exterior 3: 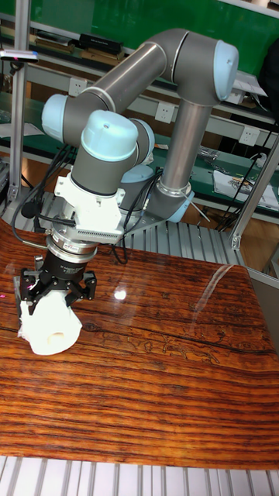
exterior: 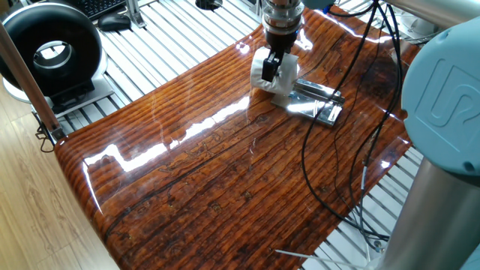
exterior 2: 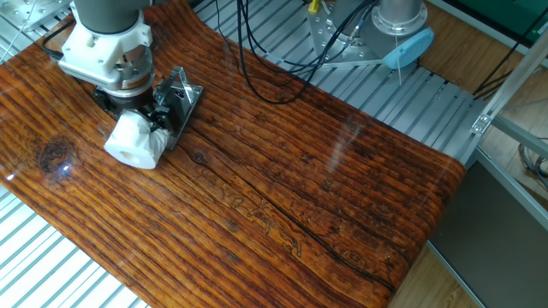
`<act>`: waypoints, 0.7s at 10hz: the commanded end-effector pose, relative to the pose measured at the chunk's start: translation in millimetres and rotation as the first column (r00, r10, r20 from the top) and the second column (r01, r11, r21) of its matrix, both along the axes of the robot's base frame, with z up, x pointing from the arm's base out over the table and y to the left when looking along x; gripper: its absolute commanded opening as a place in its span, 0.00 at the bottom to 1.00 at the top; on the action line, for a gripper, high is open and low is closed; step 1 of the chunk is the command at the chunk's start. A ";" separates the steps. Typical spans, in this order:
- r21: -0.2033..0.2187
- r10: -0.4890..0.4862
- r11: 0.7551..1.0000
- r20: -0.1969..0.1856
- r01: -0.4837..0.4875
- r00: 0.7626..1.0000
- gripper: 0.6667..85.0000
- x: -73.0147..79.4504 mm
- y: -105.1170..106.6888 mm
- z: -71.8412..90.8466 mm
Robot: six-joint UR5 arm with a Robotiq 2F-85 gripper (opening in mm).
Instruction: Put the toilet paper on its holder
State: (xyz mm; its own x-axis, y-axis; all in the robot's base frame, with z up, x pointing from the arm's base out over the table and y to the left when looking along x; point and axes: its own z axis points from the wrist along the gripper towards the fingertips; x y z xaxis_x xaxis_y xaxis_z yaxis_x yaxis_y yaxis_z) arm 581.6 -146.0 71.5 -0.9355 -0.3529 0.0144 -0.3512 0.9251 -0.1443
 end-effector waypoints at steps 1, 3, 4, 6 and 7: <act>0.027 -0.027 0.999 -0.010 0.027 1.000 0.00 -3.5 5.5 0.0; 0.032 -0.015 0.999 -0.018 0.016 1.000 0.00 -5.1 7.0 -0.2; 0.021 -0.007 1.000 -0.014 0.007 1.000 0.00 -3.9 4.3 0.1; 0.003 0.028 1.000 0.003 -0.028 1.000 0.00 1.6 -0.1 0.9; -0.014 0.053 0.998 0.017 -0.053 0.998 0.00 6.3 -4.0 1.7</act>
State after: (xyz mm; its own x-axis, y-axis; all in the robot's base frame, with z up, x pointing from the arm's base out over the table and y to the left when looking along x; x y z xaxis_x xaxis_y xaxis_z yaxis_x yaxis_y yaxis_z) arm 581.0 -146.1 71.5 -0.9282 -0.3714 0.0200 -0.3703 0.9177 -0.1435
